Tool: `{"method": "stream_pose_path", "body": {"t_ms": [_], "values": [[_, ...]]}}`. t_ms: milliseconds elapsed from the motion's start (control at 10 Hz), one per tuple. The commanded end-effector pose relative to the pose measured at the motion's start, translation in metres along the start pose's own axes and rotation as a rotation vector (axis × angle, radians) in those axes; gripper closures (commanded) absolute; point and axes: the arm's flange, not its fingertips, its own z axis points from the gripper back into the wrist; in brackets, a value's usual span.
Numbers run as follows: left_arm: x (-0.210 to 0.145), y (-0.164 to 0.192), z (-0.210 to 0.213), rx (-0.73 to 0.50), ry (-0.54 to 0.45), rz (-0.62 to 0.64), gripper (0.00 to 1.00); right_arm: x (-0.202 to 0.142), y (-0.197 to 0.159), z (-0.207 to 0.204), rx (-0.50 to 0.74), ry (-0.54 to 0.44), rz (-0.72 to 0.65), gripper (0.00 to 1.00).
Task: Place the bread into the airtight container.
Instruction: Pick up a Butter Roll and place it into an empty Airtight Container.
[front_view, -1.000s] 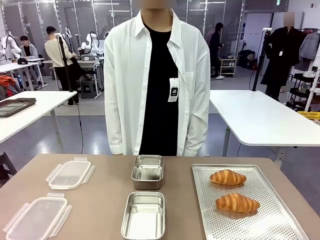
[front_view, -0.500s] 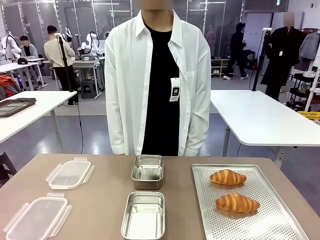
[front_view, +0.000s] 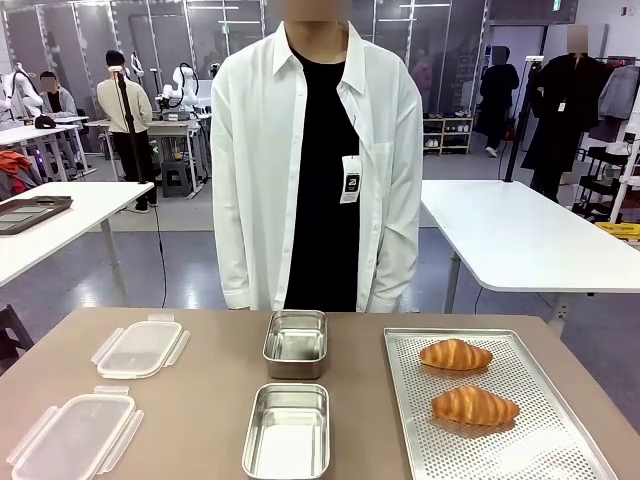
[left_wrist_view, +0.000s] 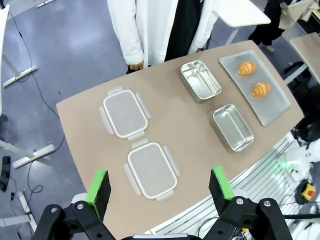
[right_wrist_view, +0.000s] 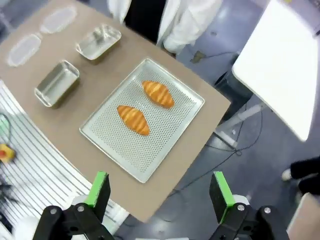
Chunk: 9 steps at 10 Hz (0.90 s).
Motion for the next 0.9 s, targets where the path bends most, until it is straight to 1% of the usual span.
{"method": "stream_pose_path", "body": {"t_ms": [0,100,200,300,400,500,600,700,800], "values": [[0.002,-0.001,0.001,-0.004,-0.002,-0.01,0.0,0.03,0.029,-0.005,-0.043,0.091,0.363,0.0],[0.002,-0.001,0.001,-0.004,-0.002,-0.01,0.0,0.048,0.043,-0.025,-0.038,0.157,0.477,0.0],[0.002,-0.001,0.001,-0.004,-0.002,-0.01,0.0,0.067,0.061,-0.058,-0.025,0.232,0.57,0.0],[0.002,-0.001,0.001,-0.004,-0.002,-0.01,0.0,0.079,0.078,-0.093,0.006,0.289,0.638,0.0],[0.002,-0.001,0.001,-0.004,-0.002,-0.01,0.0,0.085,0.091,-0.128,0.05,0.336,0.677,0.0],[0.002,-0.001,0.001,-0.004,-0.002,-0.01,0.0,0.083,0.102,-0.161,0.056,0.372,0.717,0.0],[0.002,-0.001,0.001,-0.004,-0.002,-0.01,0.0,0.075,0.109,-0.194,0.066,0.383,0.745,0.0],[0.002,-0.001,0.001,-0.004,-0.002,-0.01,0.0,0.067,0.11,-0.218,0.096,0.375,0.745,0.0],[0.002,-0.001,0.001,-0.004,-0.002,-0.01,0.0,0.055,0.11,-0.242,0.098,0.386,0.745,0.0]]}}
